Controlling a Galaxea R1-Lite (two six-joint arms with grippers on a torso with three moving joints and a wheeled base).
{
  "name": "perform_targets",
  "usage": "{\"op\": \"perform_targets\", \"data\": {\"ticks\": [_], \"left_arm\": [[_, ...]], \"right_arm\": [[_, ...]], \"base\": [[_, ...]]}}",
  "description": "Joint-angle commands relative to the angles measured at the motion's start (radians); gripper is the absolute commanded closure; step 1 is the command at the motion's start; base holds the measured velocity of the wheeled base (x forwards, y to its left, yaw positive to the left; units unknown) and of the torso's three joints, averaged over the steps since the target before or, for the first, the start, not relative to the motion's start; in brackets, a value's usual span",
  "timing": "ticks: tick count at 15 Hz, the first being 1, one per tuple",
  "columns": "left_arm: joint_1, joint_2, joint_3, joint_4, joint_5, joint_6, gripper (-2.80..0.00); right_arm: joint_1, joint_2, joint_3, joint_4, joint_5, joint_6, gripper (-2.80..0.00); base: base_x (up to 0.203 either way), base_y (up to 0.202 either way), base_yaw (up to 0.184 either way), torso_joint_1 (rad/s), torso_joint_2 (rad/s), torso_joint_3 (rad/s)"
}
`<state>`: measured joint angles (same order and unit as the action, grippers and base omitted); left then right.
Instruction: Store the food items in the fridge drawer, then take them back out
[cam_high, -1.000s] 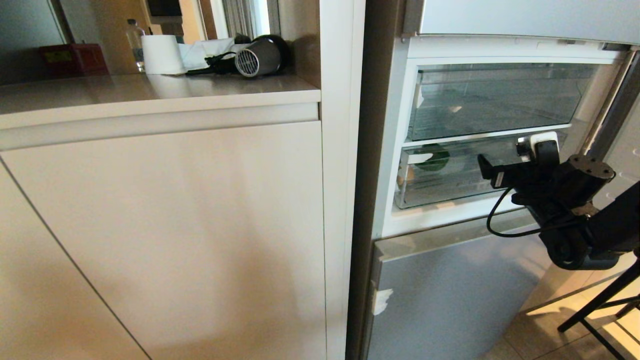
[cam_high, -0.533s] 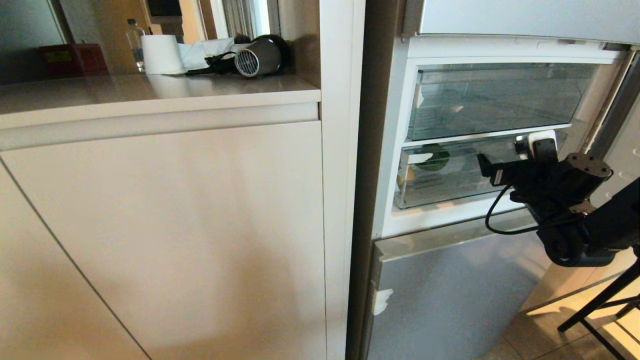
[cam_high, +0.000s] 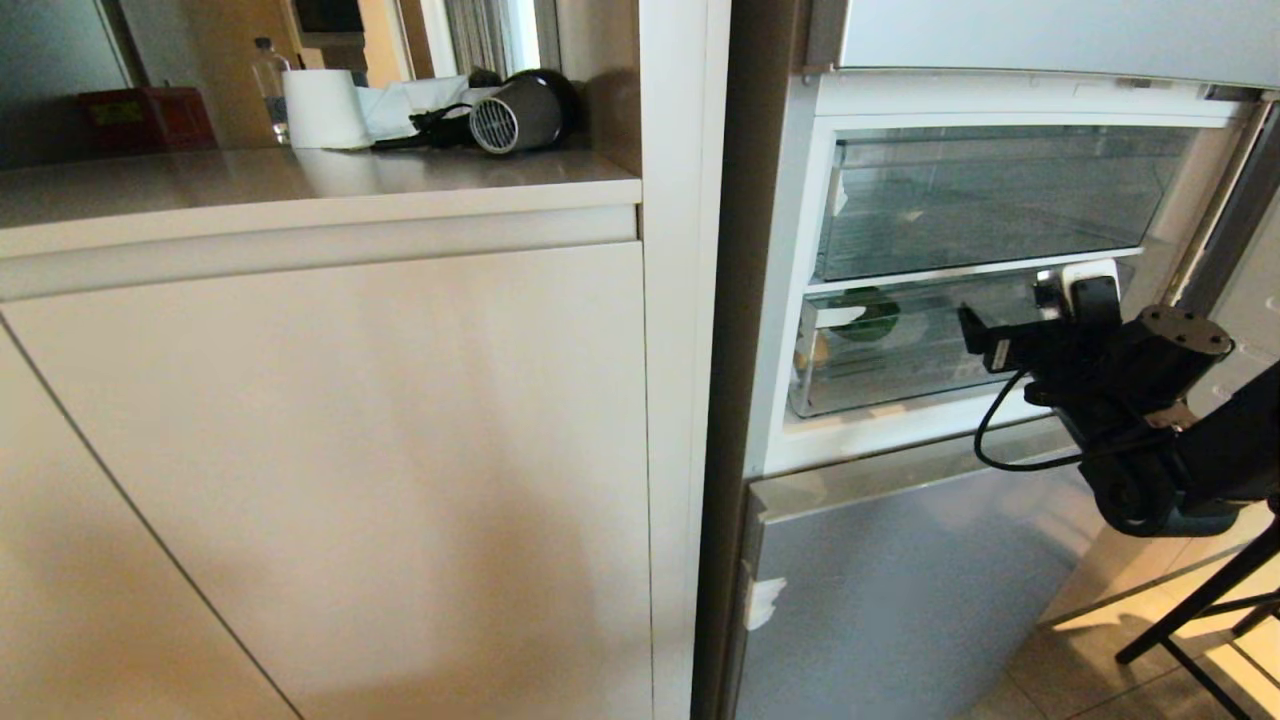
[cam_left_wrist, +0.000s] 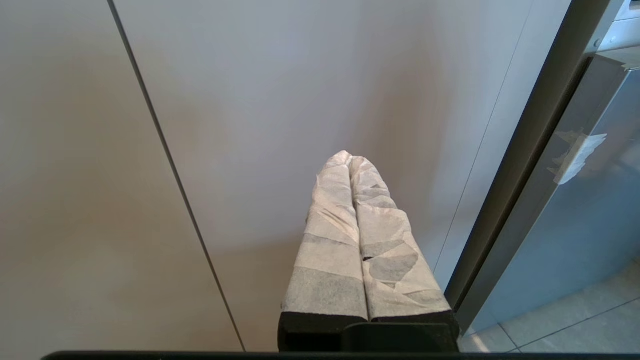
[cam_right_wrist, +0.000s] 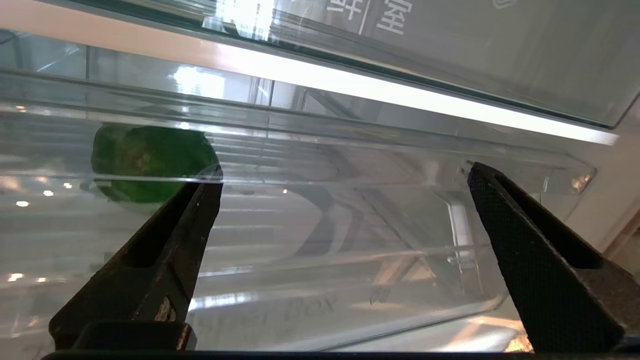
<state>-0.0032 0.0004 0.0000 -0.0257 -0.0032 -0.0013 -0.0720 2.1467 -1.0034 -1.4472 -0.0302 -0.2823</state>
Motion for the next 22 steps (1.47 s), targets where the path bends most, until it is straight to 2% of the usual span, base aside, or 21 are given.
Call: {"op": "perform_targets", "data": {"ticks": [1, 4, 14, 22], "left_arm": [[0.000, -0.002, 0.011, 0.000, 0.000, 0.000, 0.00], [0.000, -0.002, 0.011, 0.000, 0.000, 0.000, 0.00], [0.000, -0.002, 0.011, 0.000, 0.000, 0.000, 0.00], [0.000, -0.002, 0.011, 0.000, 0.000, 0.000, 0.00]], "right_arm": [[0.000, -0.027, 0.024, -0.017, 0.000, -0.002, -2.80], [0.000, -0.038, 0.080, -0.079, 0.000, -0.004, -2.80], [0.000, -0.180, 0.312, -0.083, 0.001, -0.002, -2.80], [-0.001, -0.056, 0.190, -0.083, 0.009, 0.000, -2.80]], "base": [[0.000, 0.000, 0.000, 0.000, 0.00, 0.000], [0.000, 0.000, 0.000, 0.000, 0.00, 0.000], [0.000, 0.000, 0.000, 0.000, 0.00, 0.000], [0.000, 0.000, 0.000, 0.000, 0.00, 0.000]]}}
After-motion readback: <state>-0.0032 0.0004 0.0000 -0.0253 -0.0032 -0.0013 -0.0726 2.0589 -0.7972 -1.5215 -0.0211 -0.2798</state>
